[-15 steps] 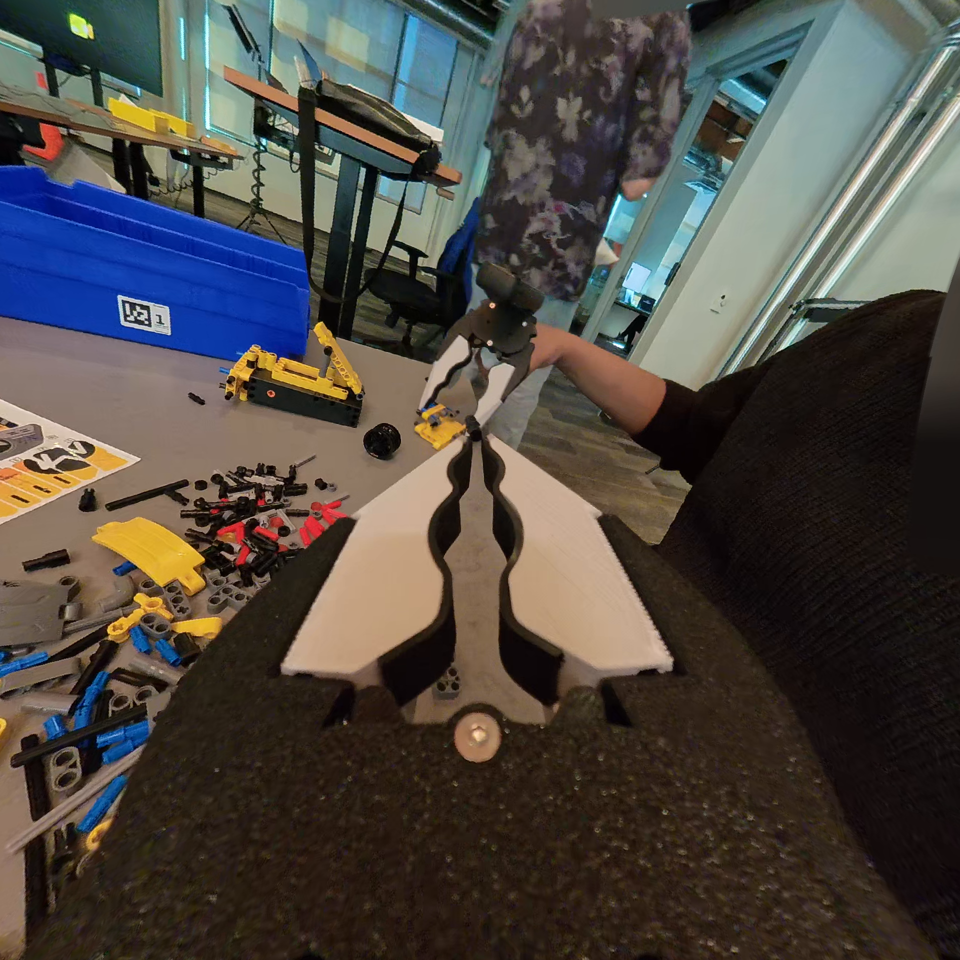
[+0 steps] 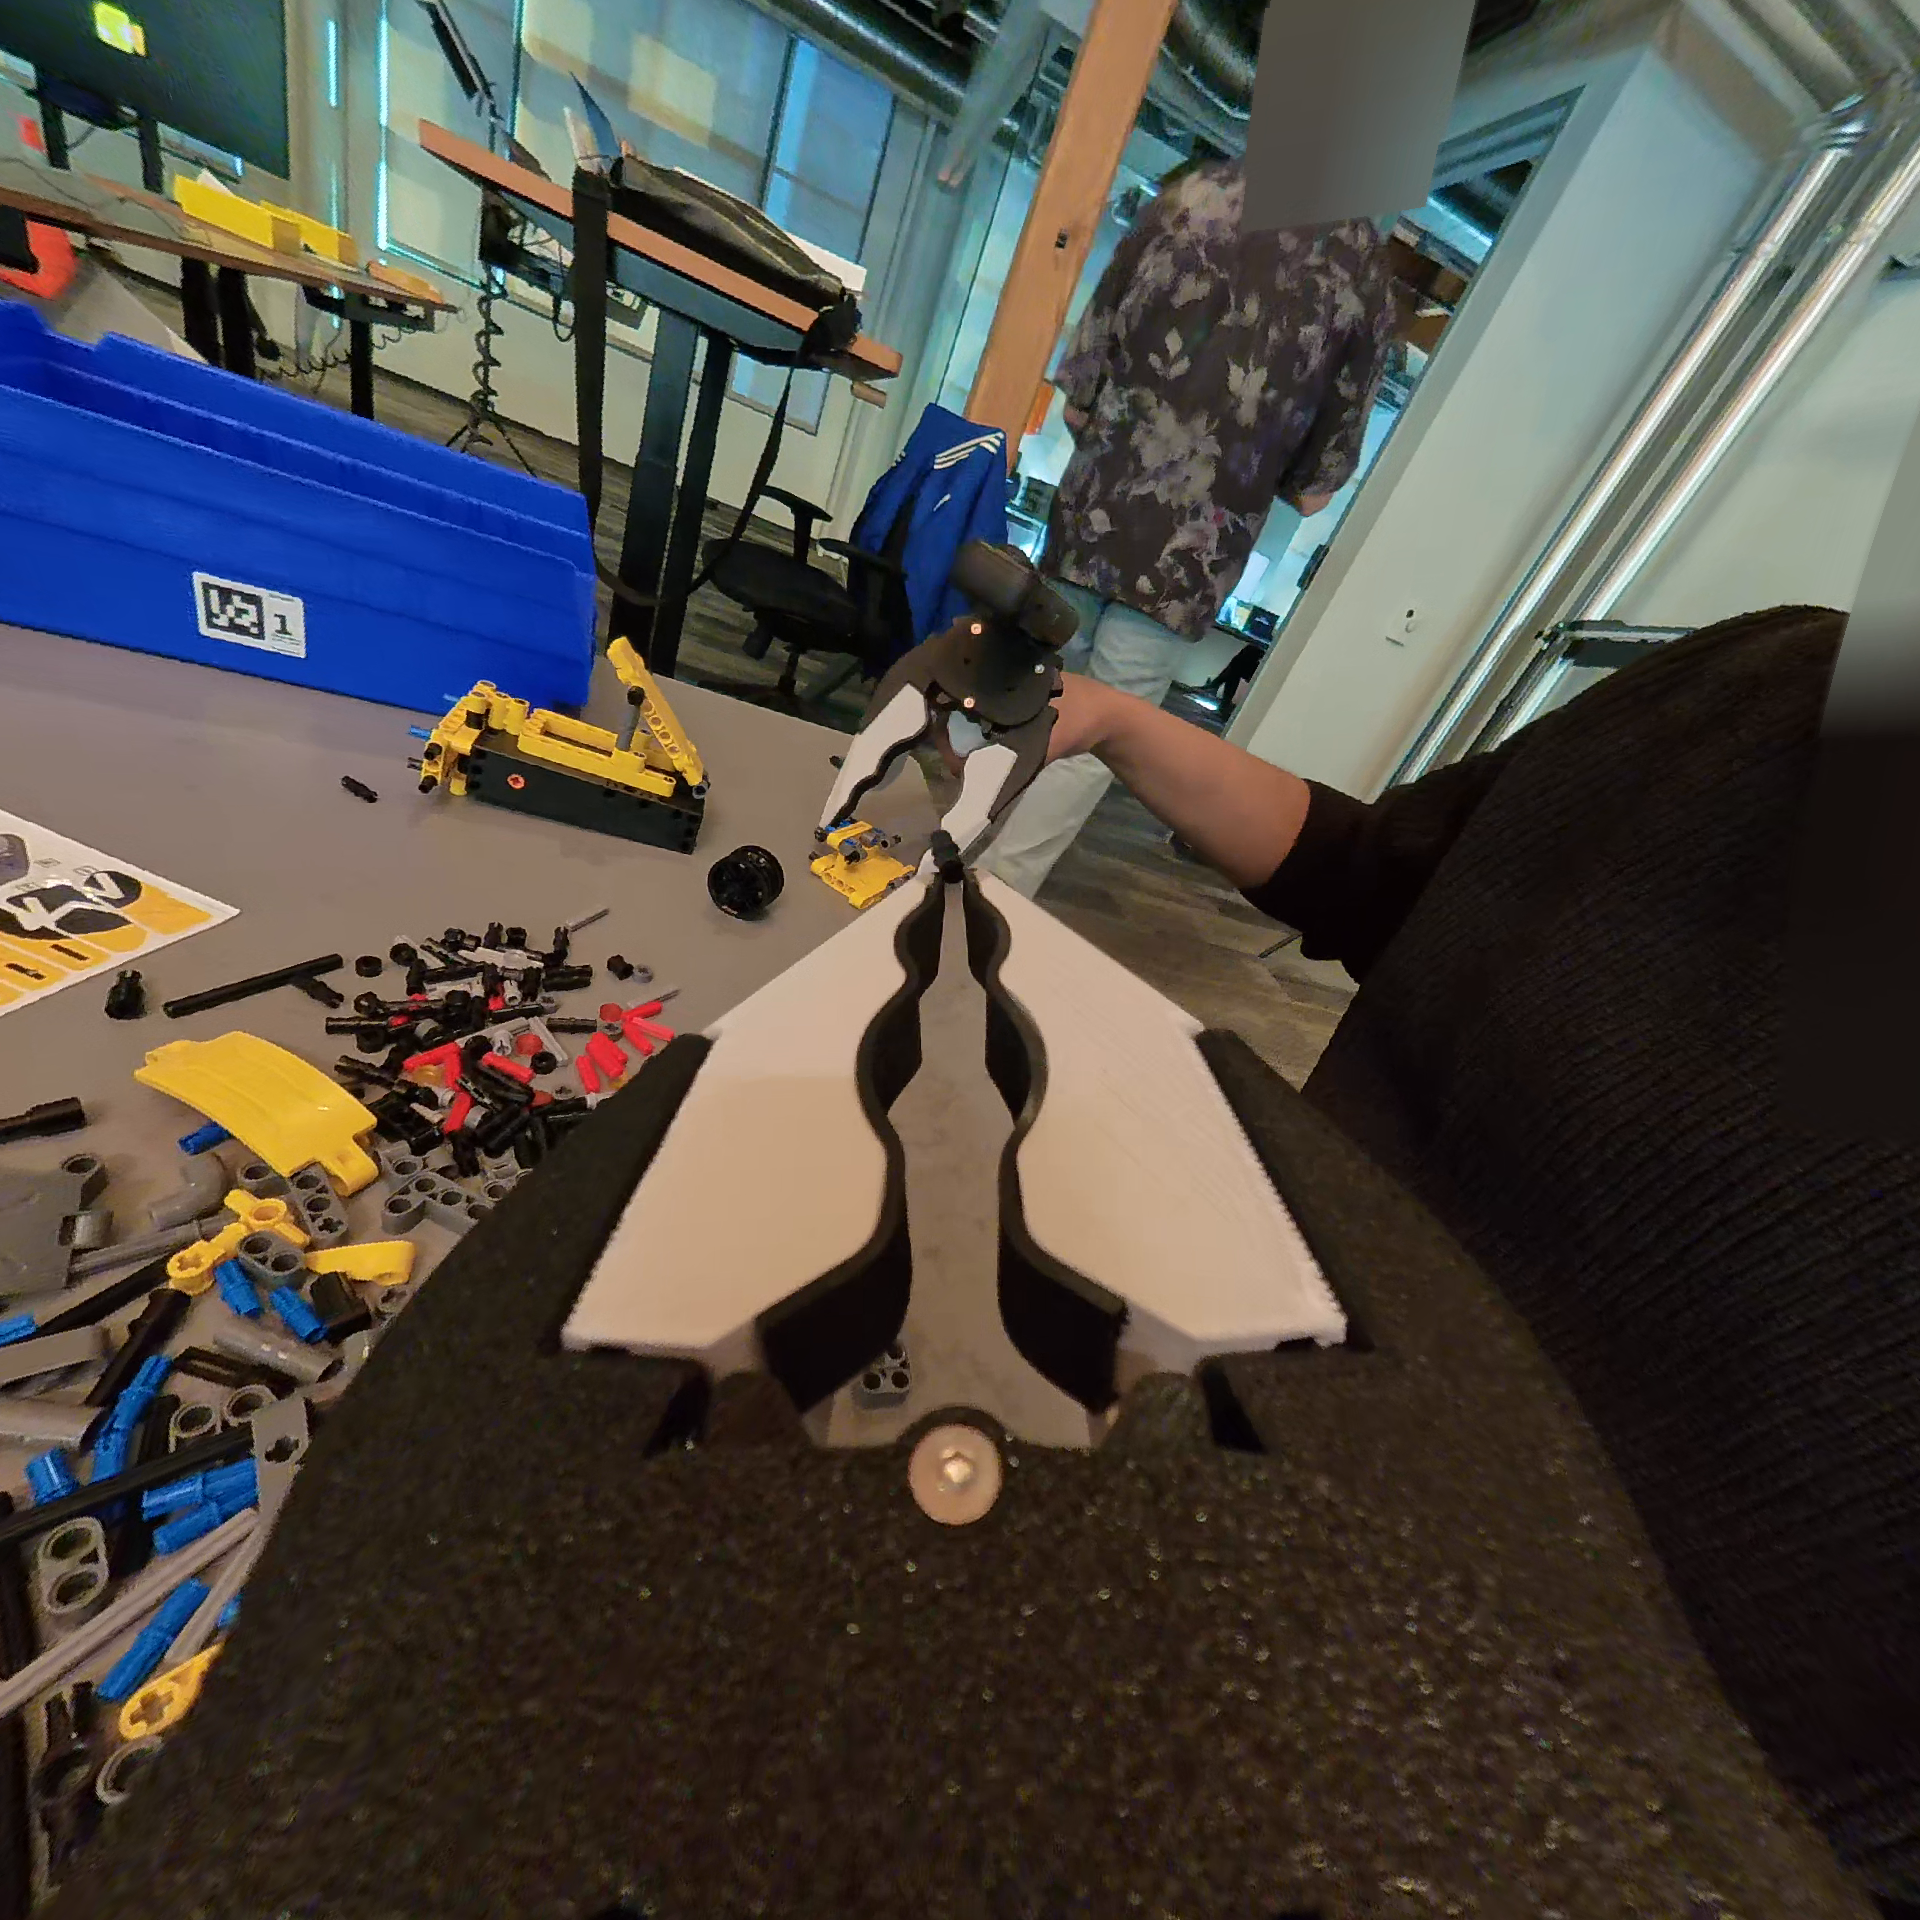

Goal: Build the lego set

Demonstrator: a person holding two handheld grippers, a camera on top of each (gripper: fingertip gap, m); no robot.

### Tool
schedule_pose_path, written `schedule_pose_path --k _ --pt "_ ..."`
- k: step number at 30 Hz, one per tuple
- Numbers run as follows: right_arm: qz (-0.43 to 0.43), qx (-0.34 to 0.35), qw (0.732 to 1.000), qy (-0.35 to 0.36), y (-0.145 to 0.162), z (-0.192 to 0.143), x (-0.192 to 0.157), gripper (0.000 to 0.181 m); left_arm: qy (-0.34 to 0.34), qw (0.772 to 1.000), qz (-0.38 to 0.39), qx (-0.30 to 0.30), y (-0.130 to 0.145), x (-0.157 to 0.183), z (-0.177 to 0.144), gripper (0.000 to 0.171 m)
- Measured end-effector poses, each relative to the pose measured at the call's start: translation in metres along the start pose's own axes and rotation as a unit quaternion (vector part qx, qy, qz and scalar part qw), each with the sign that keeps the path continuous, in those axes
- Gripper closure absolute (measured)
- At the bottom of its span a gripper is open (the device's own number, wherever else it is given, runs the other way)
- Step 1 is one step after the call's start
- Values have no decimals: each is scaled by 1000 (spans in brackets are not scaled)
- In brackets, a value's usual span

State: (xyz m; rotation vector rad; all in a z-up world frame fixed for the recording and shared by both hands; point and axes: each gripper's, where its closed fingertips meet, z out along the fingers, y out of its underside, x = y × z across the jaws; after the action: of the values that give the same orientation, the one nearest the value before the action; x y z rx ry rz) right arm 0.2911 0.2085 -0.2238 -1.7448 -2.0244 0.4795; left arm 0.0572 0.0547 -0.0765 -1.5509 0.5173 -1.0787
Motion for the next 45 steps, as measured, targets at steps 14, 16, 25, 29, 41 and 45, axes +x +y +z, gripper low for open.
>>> schedule_pose_path --k 14,16,25,29,41,45 --pt "-18 -50 996 76 23 -17 29 120 0 1000 1 0 0 1 2 168" --pt "-22 -61 994 88 26 -20 34 120 0 1000 1 2 0 1 1 168" --pt "-50 34 984 170 -44 -49 41 120 -3 1000 -9 4 1 -4 2 168" --pt "-141 151 964 166 -134 -38 5 123 17 999 -24 17 1 -2 3 168" --pt "-311 573 758 23 -339 -27 -94 179 42 994 -73 76 -15 -8 -35 169" --pt "-301 555 773 -62 -340 11 -94 170 23 992 -98 71 -10 -21 -42 169"
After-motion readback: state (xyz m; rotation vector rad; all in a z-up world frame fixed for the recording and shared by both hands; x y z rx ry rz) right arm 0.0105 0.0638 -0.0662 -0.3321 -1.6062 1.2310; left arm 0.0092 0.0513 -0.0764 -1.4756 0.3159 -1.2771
